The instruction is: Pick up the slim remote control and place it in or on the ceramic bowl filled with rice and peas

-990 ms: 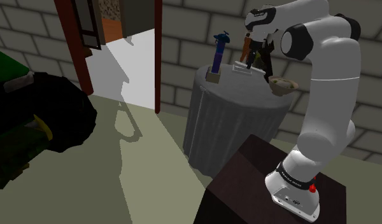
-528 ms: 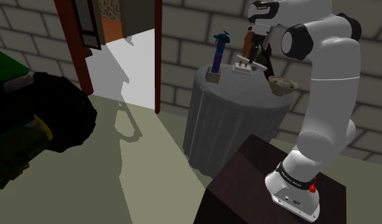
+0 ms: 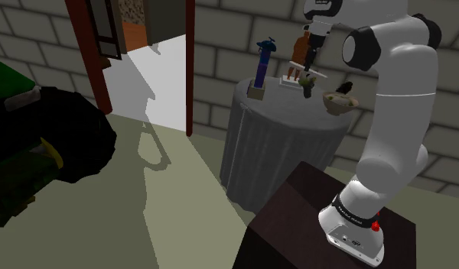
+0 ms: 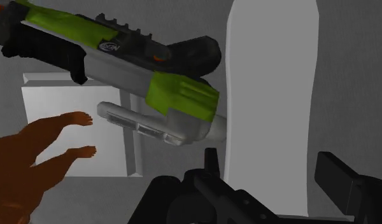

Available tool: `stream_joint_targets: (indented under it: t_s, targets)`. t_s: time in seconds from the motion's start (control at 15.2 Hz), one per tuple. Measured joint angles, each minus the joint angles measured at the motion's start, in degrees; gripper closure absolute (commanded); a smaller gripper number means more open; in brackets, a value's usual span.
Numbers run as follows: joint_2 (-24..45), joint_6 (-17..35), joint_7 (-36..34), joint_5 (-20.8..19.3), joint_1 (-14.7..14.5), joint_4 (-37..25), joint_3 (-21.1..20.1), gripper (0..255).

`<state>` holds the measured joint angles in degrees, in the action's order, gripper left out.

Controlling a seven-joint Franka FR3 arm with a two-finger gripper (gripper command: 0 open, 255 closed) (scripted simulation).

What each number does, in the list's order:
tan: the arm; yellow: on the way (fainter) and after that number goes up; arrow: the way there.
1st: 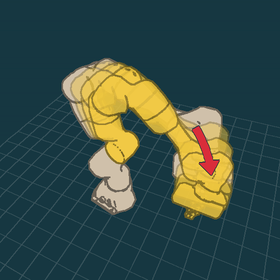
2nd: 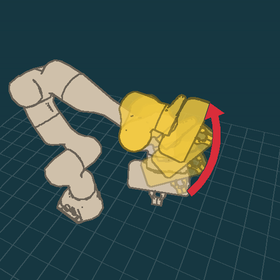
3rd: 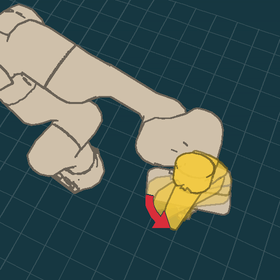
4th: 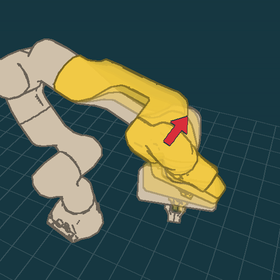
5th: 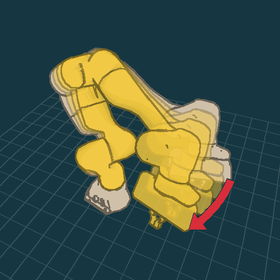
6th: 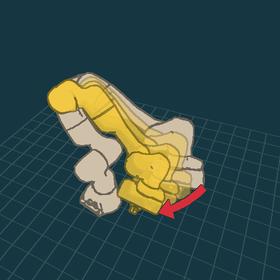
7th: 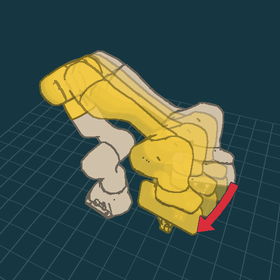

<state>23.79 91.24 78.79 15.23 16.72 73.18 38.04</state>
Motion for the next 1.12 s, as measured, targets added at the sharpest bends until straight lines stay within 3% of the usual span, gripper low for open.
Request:
stream_joint_targets:
  t_s: [0.53, 1.12]
  targets:
    - [-10.97, 4.74, 5.48, -5.96, -0.33, 14.29, 3.65, 255]
    - [-20.75, 6.83, 12.13, -12.41, 2.25, 23.91, 7.73, 255]
